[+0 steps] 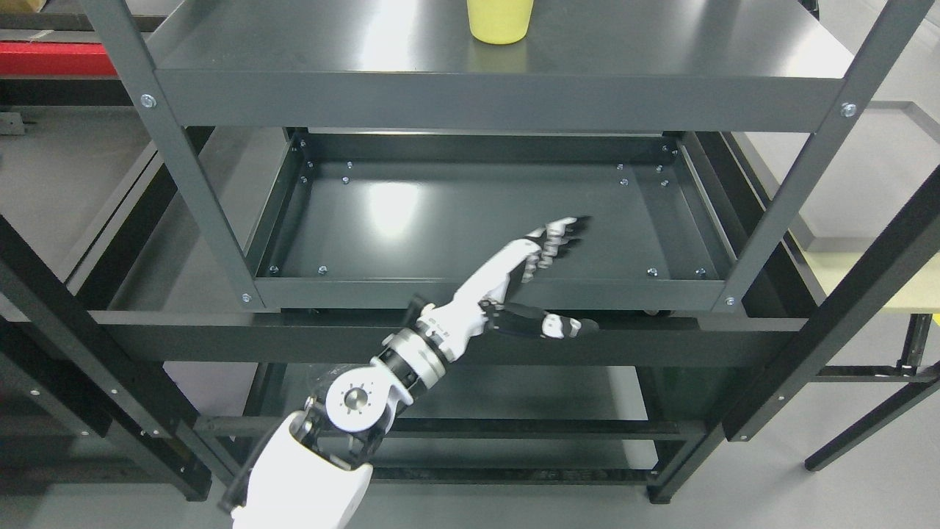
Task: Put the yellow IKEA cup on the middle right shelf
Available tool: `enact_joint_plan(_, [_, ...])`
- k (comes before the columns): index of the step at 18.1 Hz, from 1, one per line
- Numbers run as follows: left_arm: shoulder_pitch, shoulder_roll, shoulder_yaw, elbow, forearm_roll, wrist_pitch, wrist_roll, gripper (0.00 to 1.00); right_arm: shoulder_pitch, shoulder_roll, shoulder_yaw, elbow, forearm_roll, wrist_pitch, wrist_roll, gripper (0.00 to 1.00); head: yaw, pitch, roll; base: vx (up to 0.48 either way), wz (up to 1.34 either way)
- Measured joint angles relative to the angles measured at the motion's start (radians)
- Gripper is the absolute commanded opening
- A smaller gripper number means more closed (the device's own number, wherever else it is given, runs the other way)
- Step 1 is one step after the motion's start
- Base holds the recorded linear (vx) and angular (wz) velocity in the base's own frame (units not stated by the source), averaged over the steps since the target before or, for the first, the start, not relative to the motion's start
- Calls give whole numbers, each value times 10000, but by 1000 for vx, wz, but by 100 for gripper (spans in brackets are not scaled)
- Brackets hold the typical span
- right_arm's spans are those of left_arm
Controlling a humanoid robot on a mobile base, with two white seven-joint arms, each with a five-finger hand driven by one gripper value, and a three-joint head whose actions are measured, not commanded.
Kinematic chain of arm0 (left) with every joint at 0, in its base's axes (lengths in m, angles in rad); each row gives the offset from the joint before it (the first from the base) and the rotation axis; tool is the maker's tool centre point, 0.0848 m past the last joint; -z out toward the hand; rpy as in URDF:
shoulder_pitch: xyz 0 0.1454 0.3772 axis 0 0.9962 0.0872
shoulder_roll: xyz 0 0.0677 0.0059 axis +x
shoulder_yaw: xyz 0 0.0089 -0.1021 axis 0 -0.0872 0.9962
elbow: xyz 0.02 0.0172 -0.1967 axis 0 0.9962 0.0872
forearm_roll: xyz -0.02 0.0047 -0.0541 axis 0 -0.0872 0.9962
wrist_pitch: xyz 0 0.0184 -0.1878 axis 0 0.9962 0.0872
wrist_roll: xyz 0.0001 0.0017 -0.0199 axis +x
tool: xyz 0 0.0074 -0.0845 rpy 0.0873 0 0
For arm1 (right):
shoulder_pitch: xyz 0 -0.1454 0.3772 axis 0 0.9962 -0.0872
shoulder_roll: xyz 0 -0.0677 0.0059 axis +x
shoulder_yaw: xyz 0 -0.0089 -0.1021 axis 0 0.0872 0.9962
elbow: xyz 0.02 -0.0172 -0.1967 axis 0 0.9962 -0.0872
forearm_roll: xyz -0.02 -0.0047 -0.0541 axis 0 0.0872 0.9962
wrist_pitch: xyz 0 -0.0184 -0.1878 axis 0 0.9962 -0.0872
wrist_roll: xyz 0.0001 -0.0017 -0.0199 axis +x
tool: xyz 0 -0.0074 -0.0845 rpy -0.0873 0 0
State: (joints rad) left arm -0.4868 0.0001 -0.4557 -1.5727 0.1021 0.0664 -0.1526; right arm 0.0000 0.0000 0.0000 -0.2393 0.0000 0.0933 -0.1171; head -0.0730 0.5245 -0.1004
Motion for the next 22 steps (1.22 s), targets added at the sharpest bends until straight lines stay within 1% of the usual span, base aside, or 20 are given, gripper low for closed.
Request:
enact_joint_plan(2, [565,0,253,-25,-178,-638,1384,99,0,0,0,0,0,0,0,99,0,0,0,0,0])
enact_joint_plan(4, [1120,0,524,-134,-272,-929,1702,99,-1,0,0,0,0,0,0,99,0,0,0,0,0])
enact_joint_plan(9, [2089,0,1346,-591,-377,-1131,1213,99,0,0,0,0,0,0,0,99,0,0,0,0,0])
enact_joint_plan(11, [2320,-1,1676,-861,-407,-970,1113,99,0,0,0,0,0,0,0,99,0,0,0,0,0])
enact_joint_plan(17, [2593,-1,2417,-1375,-439,-702,1054,99,0,0,0,0,0,-1,0,100,0,0,0,0,0])
enact_joint_plan(22, [2729,-1,2799,-1616,-448,-508,1051,99,0,0,0,0,0,-1,0,99,0,0,0,0,0])
